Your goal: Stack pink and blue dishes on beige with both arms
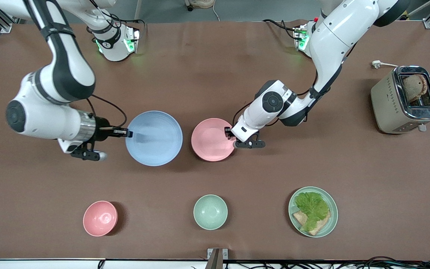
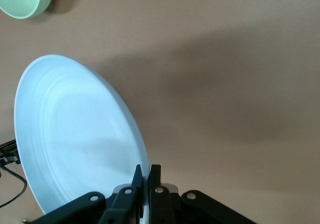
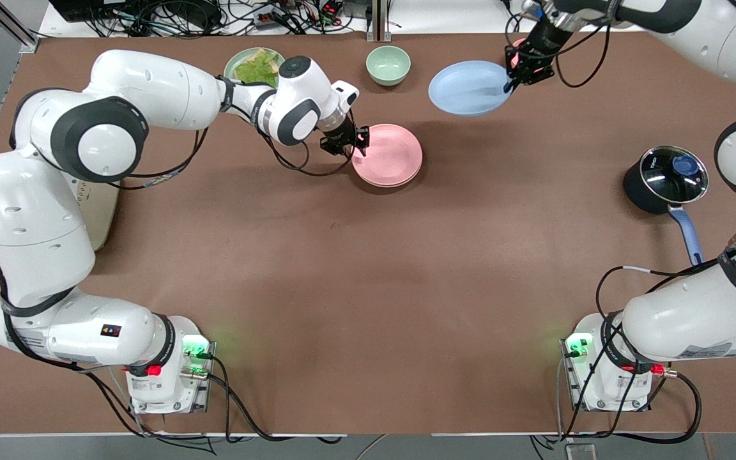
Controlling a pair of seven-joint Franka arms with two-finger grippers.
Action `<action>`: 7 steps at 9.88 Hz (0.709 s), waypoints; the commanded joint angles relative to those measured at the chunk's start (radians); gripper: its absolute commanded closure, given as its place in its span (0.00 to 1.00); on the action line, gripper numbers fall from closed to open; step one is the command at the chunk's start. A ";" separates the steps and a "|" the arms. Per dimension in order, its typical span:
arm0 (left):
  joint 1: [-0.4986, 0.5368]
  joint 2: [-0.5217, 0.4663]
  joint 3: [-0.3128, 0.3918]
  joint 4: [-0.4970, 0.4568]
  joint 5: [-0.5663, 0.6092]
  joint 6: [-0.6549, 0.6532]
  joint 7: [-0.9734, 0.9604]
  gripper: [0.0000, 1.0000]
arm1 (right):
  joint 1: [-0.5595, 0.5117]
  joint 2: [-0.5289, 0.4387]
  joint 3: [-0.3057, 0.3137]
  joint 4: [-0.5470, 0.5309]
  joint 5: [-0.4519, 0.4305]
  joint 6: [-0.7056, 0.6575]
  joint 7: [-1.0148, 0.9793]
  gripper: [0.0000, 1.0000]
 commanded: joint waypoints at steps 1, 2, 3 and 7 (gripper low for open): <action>0.033 -0.092 0.004 -0.030 0.028 -0.073 -0.008 0.00 | -0.016 -0.054 0.086 -0.117 -0.006 0.103 0.085 0.99; 0.041 -0.184 0.013 -0.031 0.026 -0.169 -0.008 0.00 | -0.014 -0.052 0.118 -0.150 -0.006 0.151 0.106 0.99; 0.048 -0.276 0.046 -0.028 0.028 -0.292 0.002 0.00 | -0.011 -0.046 0.161 -0.191 -0.004 0.233 0.132 0.99; 0.049 -0.571 0.253 -0.016 0.014 -0.535 0.256 0.00 | 0.070 0.081 0.244 -0.234 -0.004 0.532 0.215 0.98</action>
